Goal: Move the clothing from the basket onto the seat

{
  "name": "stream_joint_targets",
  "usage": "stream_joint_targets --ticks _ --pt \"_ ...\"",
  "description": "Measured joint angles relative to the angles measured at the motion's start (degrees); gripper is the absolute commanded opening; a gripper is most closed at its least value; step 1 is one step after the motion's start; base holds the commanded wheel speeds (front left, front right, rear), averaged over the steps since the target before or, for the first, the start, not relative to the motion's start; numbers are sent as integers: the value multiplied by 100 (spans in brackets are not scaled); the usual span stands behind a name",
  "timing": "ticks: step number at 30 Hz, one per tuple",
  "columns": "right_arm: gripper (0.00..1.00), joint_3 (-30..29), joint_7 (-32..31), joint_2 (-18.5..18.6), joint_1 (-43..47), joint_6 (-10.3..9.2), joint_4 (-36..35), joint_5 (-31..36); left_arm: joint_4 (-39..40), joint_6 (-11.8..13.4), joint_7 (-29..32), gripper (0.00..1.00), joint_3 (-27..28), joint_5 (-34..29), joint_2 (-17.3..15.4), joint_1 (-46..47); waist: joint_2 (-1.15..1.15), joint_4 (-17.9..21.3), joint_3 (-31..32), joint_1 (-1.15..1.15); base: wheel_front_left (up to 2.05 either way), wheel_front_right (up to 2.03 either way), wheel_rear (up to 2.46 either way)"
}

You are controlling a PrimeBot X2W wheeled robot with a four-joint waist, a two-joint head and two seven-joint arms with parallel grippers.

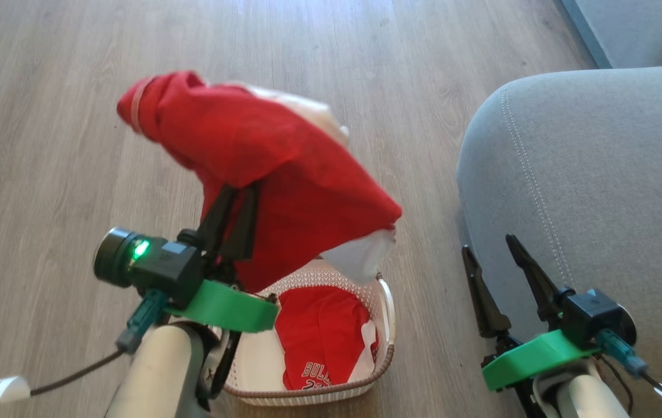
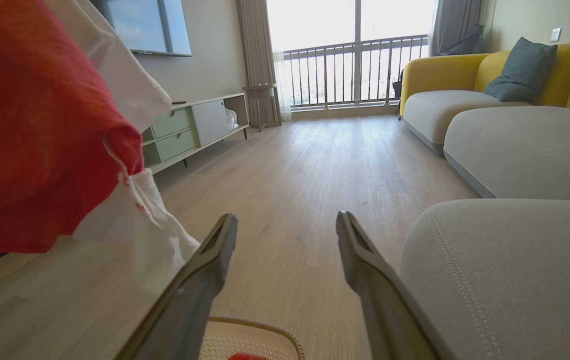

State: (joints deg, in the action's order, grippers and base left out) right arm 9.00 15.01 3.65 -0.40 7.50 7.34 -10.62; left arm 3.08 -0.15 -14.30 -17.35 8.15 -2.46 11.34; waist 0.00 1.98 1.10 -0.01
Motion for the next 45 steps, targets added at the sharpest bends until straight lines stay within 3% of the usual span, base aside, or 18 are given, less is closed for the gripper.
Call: stream_joint_targets --ticks 11,21,30,35,38,39,45 --pt "100 -105 -13 0 -4 0 0 4 670 -92 -15 0 -290 -26 -1 135 -1 21 -44 0 0 0 0" --pt "100 -141 -13 -1 -5 0 29 7 690 -118 -15 0 -311 -13 0 163 0 89 -22 0 0 0 0" --pt "100 -143 -14 -1 -7 0 -35 54 538 -135 -15 9 -289 92 0 153 0 69 -66 0 0 0 0" --pt "100 826 -14 222 -16 0 -492 -621 131 -274 -15 13 -289 25 -1 125 0 58 -89 0 0 0 0" --pt "100 1280 -14 483 -28 0 -745 -962 7 -328 -15 7 -291 -67 -2 119 0 57 -102 0 0 0 0" --pt "100 1393 -14 579 -32 0 -802 -1038 -8 -352 -15 0 -294 -67 -1 119 0 55 -103 0 0 0 0" --pt "100 1726 -14 873 -155 0 -968 -1171 -55 -479 -15 0 -343 -171 -2 119 0 47 -120 0 0 0 0"
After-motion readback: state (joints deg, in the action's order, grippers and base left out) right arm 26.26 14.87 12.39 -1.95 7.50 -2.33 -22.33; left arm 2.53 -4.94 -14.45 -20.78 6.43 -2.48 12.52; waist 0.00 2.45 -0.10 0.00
